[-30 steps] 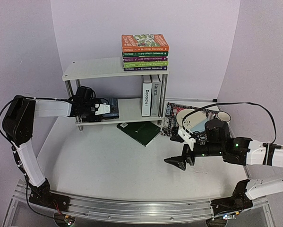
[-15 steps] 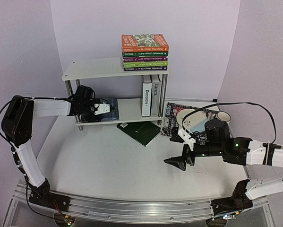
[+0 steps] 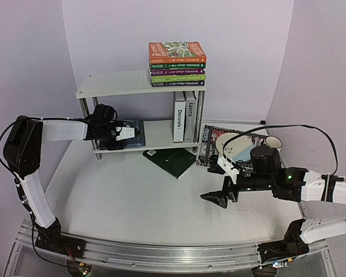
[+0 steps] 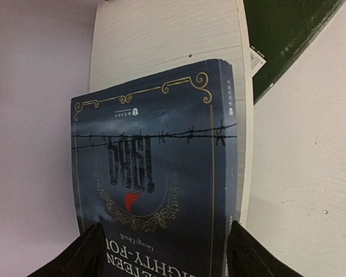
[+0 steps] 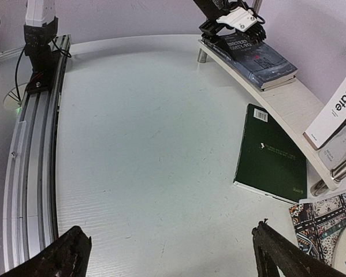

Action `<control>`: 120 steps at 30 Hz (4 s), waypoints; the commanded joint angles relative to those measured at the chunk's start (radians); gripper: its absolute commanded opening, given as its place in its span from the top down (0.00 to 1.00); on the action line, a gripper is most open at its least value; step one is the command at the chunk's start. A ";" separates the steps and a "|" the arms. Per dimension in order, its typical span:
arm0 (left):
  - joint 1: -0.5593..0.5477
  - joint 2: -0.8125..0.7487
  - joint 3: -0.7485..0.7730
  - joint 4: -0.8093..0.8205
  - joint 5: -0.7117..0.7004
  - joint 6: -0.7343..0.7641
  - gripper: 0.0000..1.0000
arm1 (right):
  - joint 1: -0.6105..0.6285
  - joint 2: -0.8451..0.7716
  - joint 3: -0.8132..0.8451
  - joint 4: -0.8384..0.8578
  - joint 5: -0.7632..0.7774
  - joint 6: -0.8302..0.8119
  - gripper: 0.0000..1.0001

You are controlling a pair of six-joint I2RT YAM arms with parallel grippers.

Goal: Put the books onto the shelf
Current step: Place the book in the book pile on the shelf, then adjust the book in the book pile on the shelf, then move the shelf to the corner of the board.

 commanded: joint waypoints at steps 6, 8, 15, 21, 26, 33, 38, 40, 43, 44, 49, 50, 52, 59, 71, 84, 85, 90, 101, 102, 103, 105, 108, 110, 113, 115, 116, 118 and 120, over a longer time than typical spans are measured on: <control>0.005 0.048 0.069 -0.024 -0.033 0.001 0.30 | 0.003 0.004 0.031 0.011 -0.018 0.008 0.02; 0.005 0.065 0.089 -0.025 -0.052 0.000 0.36 | 0.003 0.001 0.029 0.011 -0.017 0.009 0.02; 0.005 0.076 0.113 -0.024 -0.075 -0.001 0.53 | 0.003 -0.007 0.025 0.011 -0.009 0.006 0.02; 0.004 0.067 0.098 -0.025 -0.077 0.011 0.54 | 0.003 0.007 0.031 0.011 -0.016 0.006 0.02; 0.005 0.048 0.095 -0.025 -0.047 -0.007 0.41 | 0.003 0.017 0.037 0.011 -0.019 0.004 0.02; -0.009 -0.045 0.140 -0.067 0.043 -0.203 0.30 | 0.003 0.133 0.107 0.011 0.039 0.113 0.02; -0.083 -0.117 0.125 -0.059 0.035 -0.453 0.25 | 0.003 0.294 0.219 0.012 0.228 0.373 0.02; -0.126 -0.124 0.133 -0.051 -0.019 -0.609 0.23 | 0.003 0.344 0.246 0.012 0.328 0.454 0.02; -0.176 -0.153 0.109 -0.016 -0.042 -0.836 0.23 | 0.002 0.396 0.283 0.019 0.441 0.557 0.02; -0.186 -0.174 0.082 0.013 -0.038 -0.939 0.23 | 0.001 0.416 0.295 0.020 0.477 0.600 0.02; -0.194 -0.311 -0.159 0.304 -0.015 -1.396 0.22 | -0.002 0.509 0.342 0.047 0.518 0.803 0.02; -0.195 -0.329 -0.196 0.339 -0.015 -1.457 0.21 | -0.001 0.523 0.349 0.048 0.521 0.830 0.02; -0.194 -0.356 -0.253 0.375 -0.035 -1.560 0.21 | -0.001 0.545 0.355 0.061 0.530 0.886 0.02; -0.194 -0.341 -0.343 0.401 -0.022 -1.847 0.24 | -0.002 0.570 0.349 0.083 0.547 0.926 0.02; -0.191 -0.202 -0.415 0.498 -0.092 -2.086 0.77 | -0.002 0.587 0.336 0.086 0.547 0.959 0.02; -0.147 -0.030 -0.574 0.914 -0.063 -2.549 1.00 | -0.002 0.598 0.320 0.104 0.549 0.992 0.02; -0.147 -0.014 -0.598 0.967 -0.069 -2.599 1.00 | -0.002 0.598 0.317 0.107 0.551 0.993 0.02; -0.147 0.090 -0.654 1.218 -0.075 -2.752 1.00 | -0.002 0.596 0.311 0.112 0.550 0.996 0.02; -0.145 0.227 -0.568 1.265 -0.121 -2.805 1.00 | -0.002 0.591 0.295 0.113 0.563 1.004 0.02; -0.143 0.241 -0.557 1.266 -0.123 -2.809 1.00 | -0.001 0.592 0.295 0.113 0.559 1.009 0.02; -0.141 0.258 -0.545 1.267 -0.125 -2.815 1.00 | -0.001 0.594 0.295 0.113 0.556 1.012 0.02; -0.136 0.289 -0.521 1.270 -0.123 -2.827 1.00 | -0.001 0.594 0.294 0.113 0.554 1.015 0.02; -0.131 0.326 -0.493 1.275 -0.119 -2.845 1.00 | -0.002 0.588 0.288 0.113 0.561 1.010 0.02; -0.130 0.336 -0.479 1.276 -0.124 -2.844 1.00 | -0.002 0.583 0.283 0.113 0.568 1.005 0.02; -0.130 0.349 -0.466 1.275 -0.145 -2.863 1.00 | -0.002 0.580 0.277 0.113 0.573 0.999 0.02; -0.130 0.364 -0.451 1.275 -0.154 -2.879 1.00 | -0.002 0.583 0.275 0.113 0.572 0.998 0.02; -0.130 0.377 -0.437 1.276 -0.157 -2.884 1.00 | -0.002 0.585 0.275 0.113 0.571 0.998 0.02; -0.129 0.395 -0.414 1.276 -0.155 -2.873 1.00 | -0.002 0.589 0.277 0.113 0.565 1.001 0.02; -0.131 0.417 -0.389 1.275 -0.155 -2.868 1.00 | -0.002 0.591 0.280 0.113 0.558 1.002 0.02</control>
